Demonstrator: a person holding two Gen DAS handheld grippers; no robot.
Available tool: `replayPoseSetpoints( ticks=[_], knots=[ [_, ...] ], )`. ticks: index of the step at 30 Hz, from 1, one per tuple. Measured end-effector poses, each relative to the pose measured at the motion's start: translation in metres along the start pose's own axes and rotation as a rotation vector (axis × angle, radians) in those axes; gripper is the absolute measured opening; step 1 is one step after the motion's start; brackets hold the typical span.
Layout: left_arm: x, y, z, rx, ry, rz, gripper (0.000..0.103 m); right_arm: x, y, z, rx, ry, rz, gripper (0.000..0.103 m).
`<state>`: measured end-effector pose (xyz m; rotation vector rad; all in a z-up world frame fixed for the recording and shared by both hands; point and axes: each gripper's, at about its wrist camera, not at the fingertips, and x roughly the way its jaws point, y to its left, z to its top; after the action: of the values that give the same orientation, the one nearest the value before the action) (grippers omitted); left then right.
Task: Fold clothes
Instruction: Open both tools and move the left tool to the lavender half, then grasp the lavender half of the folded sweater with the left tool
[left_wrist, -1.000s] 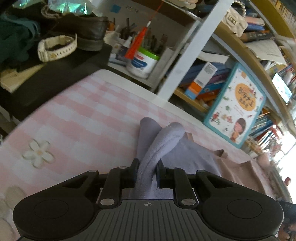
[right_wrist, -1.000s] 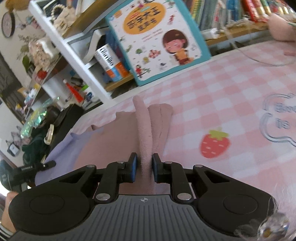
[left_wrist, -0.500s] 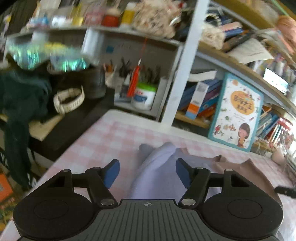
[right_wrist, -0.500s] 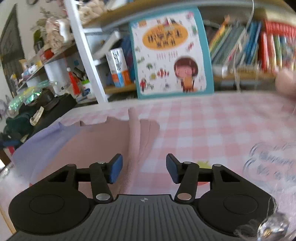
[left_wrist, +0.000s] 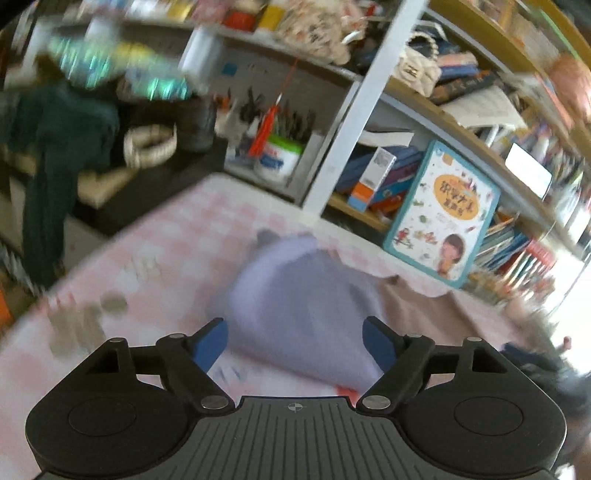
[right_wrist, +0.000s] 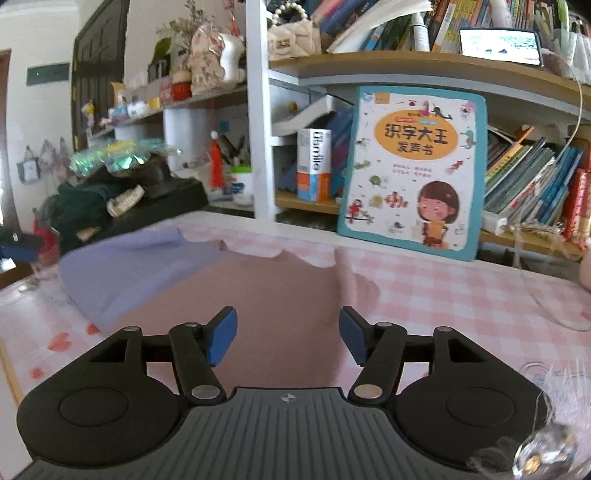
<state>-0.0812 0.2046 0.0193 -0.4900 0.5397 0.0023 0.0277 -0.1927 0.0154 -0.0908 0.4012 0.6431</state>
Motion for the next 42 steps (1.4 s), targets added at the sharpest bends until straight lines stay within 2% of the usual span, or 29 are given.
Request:
replayPoseSetpoints(
  ticks=[2, 5, 9, 11, 17, 22, 28, 31, 33, 36, 38, 41, 42],
  knots=[
    [0.0, 0.011, -0.005, -0.104, 0.02, -0.043, 0.082, 0.0, 0.005, 0.0, -0.05, 0.018, -0.004, 0.059],
    [0.003, 0.023, -0.009, -0.219, 0.029, -0.068, 0.082, -0.003, 0.007, -0.004, -0.114, 0.025, -0.02, 0.061],
    [0.01, 0.027, -0.012, -0.274, 0.053, -0.056, 0.082, -0.002, -0.001, -0.01, -0.11, 0.047, -0.005, 0.062],
    [0.013, 0.029, -0.012, -0.295, 0.048, -0.047, 0.082, 0.001, -0.005, -0.013, -0.12, 0.057, -0.007, 0.062],
    [0.026, 0.041, -0.018, -0.459, 0.018, -0.041, 0.081, 0.012, -0.018, -0.01, -0.089, 0.069, 0.027, 0.062],
    [0.035, 0.045, -0.022, -0.524, 0.014, -0.011, 0.08, 0.017, -0.025, -0.011, -0.094, 0.095, 0.041, 0.062],
    [0.052, 0.043, -0.017, -0.532, -0.012, 0.019, 0.073, 0.024, -0.033, -0.016, -0.079, 0.169, 0.083, 0.061],
    [0.058, 0.044, -0.016, -0.556, -0.033, 0.05, 0.059, 0.028, -0.035, -0.02, -0.069, 0.198, 0.096, 0.061],
    [0.062, 0.044, -0.016, -0.576, -0.043, 0.073, 0.042, 0.028, -0.037, -0.02, -0.053, 0.205, 0.104, 0.062],
    [0.065, 0.046, -0.015, -0.59, -0.031, 0.091, 0.025, 0.03, -0.04, -0.02, -0.032, 0.215, 0.114, 0.063],
    [0.06, 0.036, -0.011, -0.55, -0.051, 0.063, 0.021, 0.03, -0.041, -0.02, -0.02, 0.22, 0.117, 0.064],
    [0.044, 0.006, 0.001, -0.392, -0.118, -0.02, 0.022, 0.03, -0.041, -0.02, -0.02, 0.221, 0.113, 0.065],
    [0.043, 0.003, 0.001, -0.375, -0.12, -0.026, 0.022, 0.03, -0.041, -0.02, -0.02, 0.222, 0.114, 0.065]
  ],
)
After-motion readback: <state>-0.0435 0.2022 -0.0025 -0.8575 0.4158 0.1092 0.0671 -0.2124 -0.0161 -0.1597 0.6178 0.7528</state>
